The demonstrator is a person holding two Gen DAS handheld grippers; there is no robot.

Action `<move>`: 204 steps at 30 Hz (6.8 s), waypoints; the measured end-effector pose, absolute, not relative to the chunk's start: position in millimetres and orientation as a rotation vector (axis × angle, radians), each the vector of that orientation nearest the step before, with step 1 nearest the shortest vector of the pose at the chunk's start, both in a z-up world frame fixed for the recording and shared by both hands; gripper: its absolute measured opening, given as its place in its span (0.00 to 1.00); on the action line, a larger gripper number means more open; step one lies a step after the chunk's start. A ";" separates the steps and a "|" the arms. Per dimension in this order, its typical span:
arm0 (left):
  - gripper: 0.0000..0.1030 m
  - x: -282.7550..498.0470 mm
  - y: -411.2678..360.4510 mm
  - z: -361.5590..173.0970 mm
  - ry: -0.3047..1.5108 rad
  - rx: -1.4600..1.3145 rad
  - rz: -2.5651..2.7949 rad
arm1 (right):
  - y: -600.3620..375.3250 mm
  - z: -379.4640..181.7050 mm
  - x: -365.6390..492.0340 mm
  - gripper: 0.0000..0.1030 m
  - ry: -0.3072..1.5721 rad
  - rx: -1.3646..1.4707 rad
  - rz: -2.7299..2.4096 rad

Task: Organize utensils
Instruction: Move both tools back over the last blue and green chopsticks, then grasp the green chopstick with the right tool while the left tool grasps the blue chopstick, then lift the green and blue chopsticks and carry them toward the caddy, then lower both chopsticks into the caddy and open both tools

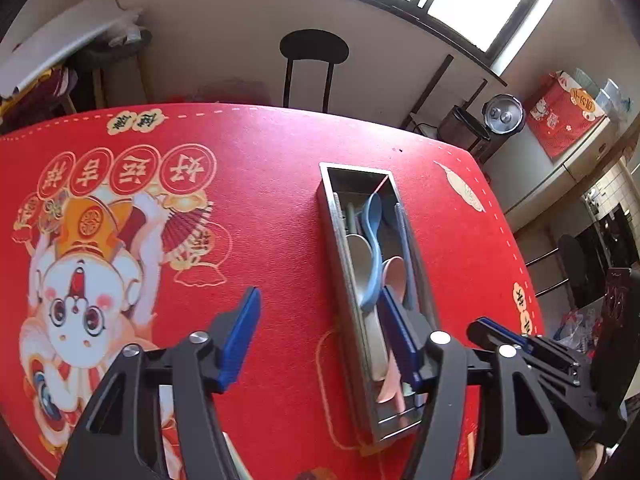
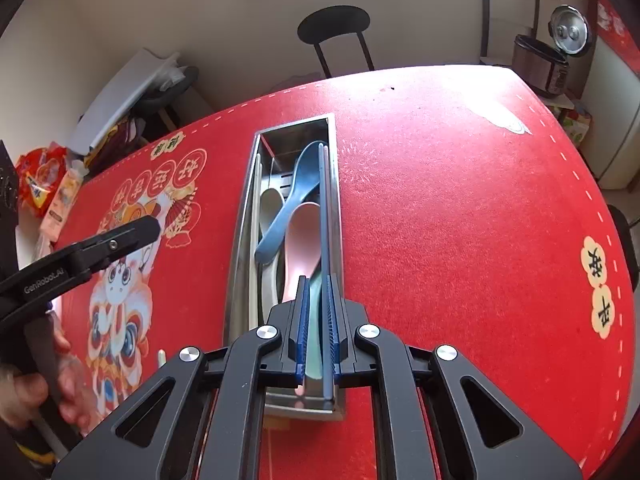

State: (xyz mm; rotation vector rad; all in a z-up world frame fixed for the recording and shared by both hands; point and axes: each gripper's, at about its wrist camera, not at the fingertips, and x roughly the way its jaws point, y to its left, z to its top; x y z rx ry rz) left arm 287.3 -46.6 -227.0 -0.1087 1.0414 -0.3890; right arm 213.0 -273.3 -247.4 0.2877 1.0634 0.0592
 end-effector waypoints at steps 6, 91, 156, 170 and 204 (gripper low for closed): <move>0.92 255.5 -11.3 -220.3 1.025 0.027 -0.375 | -265.2 -241.5 176.2 0.62 1.043 0.241 0.059; 0.14 119.2 3.0 -318.4 1.291 0.094 -0.422 | -163.6 -319.4 102.0 0.09 1.305 0.014 0.246; 0.05 129.4 68.7 -305.3 1.213 -0.061 -0.361 | -150.0 -314.4 109.1 0.06 1.285 0.009 0.314; 0.05 136.9 84.2 -266.0 1.160 -0.184 -0.360 | -161.7 -270.0 110.1 0.06 1.190 0.184 0.375; 0.05 325.5 -90.7 -261.7 1.152 -0.329 -0.450 | -278.6 -266.8 256.8 0.06 1.076 0.364 0.112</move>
